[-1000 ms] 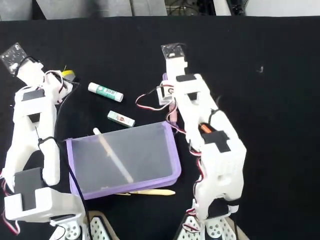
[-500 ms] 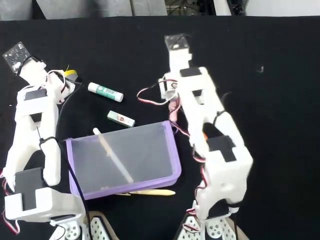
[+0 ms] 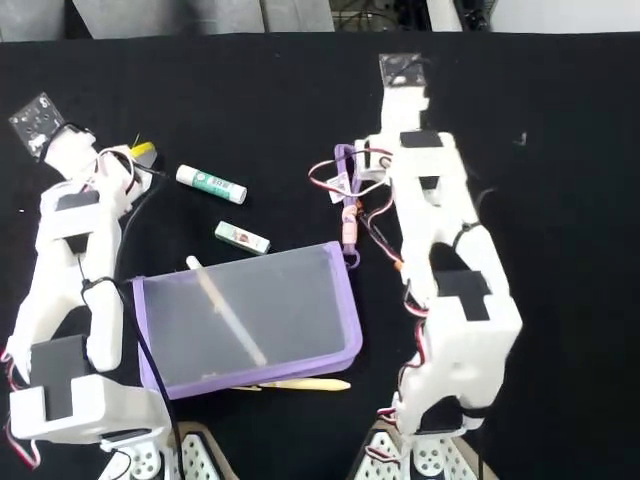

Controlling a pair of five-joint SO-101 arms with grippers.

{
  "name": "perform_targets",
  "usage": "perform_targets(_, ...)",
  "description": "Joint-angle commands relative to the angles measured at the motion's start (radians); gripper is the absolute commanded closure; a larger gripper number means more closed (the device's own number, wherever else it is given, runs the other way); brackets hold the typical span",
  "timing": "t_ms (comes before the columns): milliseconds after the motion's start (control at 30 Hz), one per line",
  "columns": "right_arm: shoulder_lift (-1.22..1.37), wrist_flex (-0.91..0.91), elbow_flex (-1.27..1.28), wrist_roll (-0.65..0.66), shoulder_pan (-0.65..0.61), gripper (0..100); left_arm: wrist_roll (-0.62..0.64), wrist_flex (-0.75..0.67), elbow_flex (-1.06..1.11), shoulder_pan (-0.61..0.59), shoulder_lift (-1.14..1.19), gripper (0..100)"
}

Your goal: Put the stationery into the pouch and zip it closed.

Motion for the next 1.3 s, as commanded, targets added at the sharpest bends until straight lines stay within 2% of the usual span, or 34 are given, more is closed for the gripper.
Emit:
perform_targets(0, 0.012, -0.044, -0.044, -0.005, -0.029, 85.7, 0.003, -0.086, 0.024, 0.01, -0.044, 71)
perform_targets(267, 0.035, -0.043, -0.042, -0.011, -0.095, 85.7, 0.003, -0.089, 0.028, 0.01, -0.046, 71)
perform_targets(567, 0.232, -0.049, -0.209, -0.006, -0.061, 85.8, 0.003, -0.089, 0.03, 0.01, -0.044, 71)
perform_targets(767, 0.317, 0.071, -0.346, -0.005, -0.063, 86.1, 0.003, -0.089, 0.03, 0.01, -0.044, 71)
perform_targets(833, 0.34, 0.1, -0.383, -0.005, -0.06, 88.6, 0.003, -0.089, 0.03, 0.01, -0.044, 71)
perform_targets(933, 0.354, 0.137, -0.429, -0.003, -0.057, 99.3, 0.003, -0.089, 0.03, 0.01, -0.044, 71)
perform_targets(1200, 0.302, 0.215, -0.483, 0.003, -0.026, 98.8, 0.003, -0.091, 0.03, 0.01, -0.044, 71)
perform_targets(1267, 0.243, 0.244, -0.535, 0.046, -0.009, 98.8, 0.003, -0.091, 0.03, 0.012, -0.044, 71)
